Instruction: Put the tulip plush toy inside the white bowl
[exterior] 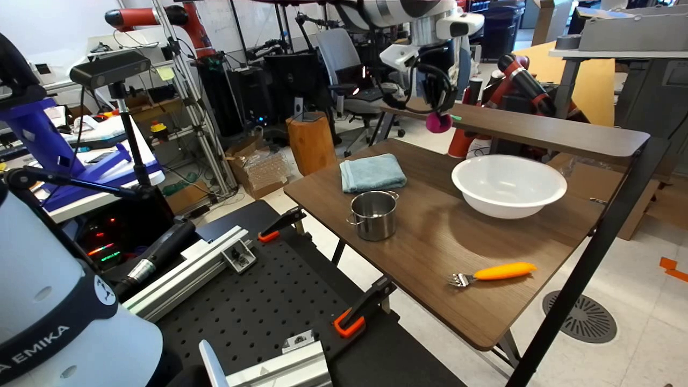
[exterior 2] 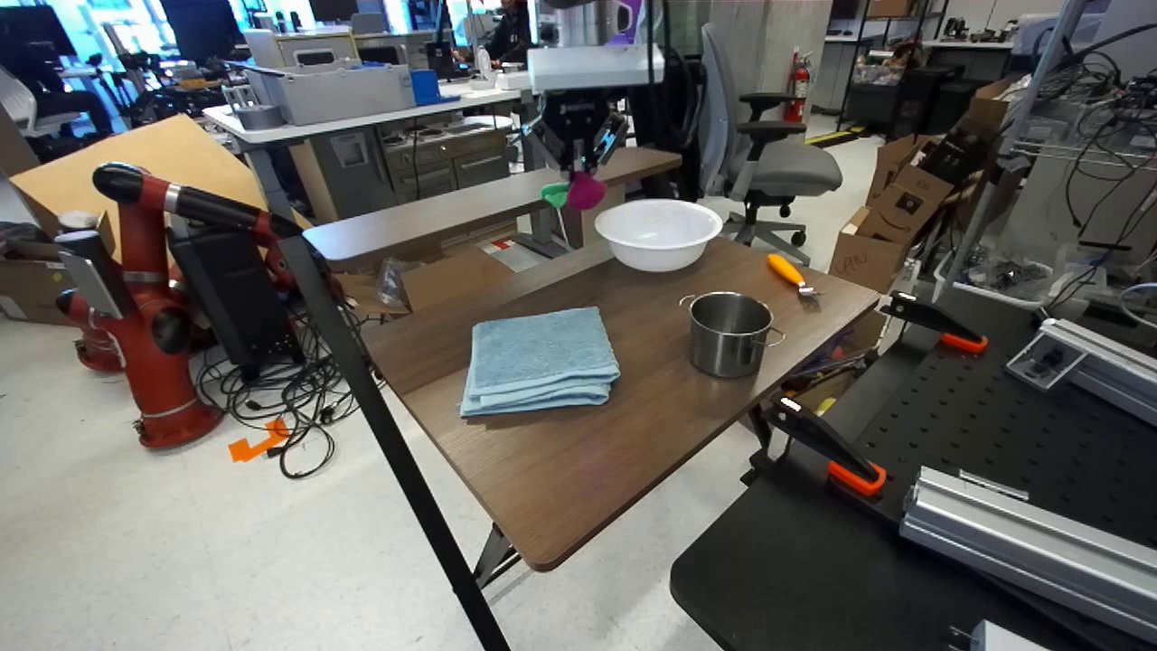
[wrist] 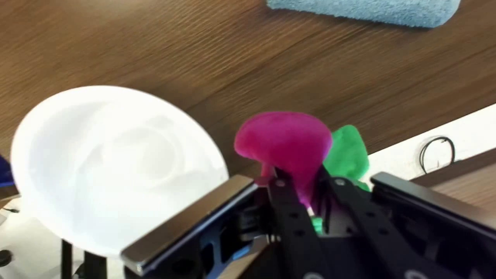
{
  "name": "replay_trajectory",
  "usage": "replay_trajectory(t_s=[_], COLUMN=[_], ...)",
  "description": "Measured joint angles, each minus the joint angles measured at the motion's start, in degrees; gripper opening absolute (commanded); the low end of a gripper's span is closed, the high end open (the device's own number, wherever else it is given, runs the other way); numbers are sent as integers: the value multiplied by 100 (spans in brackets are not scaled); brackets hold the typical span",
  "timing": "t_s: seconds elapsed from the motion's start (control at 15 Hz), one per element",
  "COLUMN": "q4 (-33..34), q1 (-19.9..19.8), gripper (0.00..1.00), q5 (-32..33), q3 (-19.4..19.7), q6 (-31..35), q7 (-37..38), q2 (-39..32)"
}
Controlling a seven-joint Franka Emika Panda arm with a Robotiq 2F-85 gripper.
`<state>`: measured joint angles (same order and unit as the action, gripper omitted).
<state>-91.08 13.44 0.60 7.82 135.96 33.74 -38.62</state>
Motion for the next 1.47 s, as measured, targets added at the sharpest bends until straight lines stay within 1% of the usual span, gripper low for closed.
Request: replay_trajectory(t_s=[0.2, 0.33, 0.53, 0.67, 0.8, 1.0, 1.47], q4=[-704, -1113, -1514, -1635, -1636, -1528, -692], q1=[-346, -614, -940, -1090, -1168, -1175, -1167], gripper=[4, 4, 4, 4, 4, 4, 4], q5=[22, 23, 23, 22, 4, -31, -139], q3=[109, 161, 208, 221, 220, 205, 194], q6=[29, 108, 424, 671, 815, 973, 1006], q7=[-333, -558, -794, -829, -829, -793, -561], q2=[612, 858, 948, 914, 815, 568, -412])
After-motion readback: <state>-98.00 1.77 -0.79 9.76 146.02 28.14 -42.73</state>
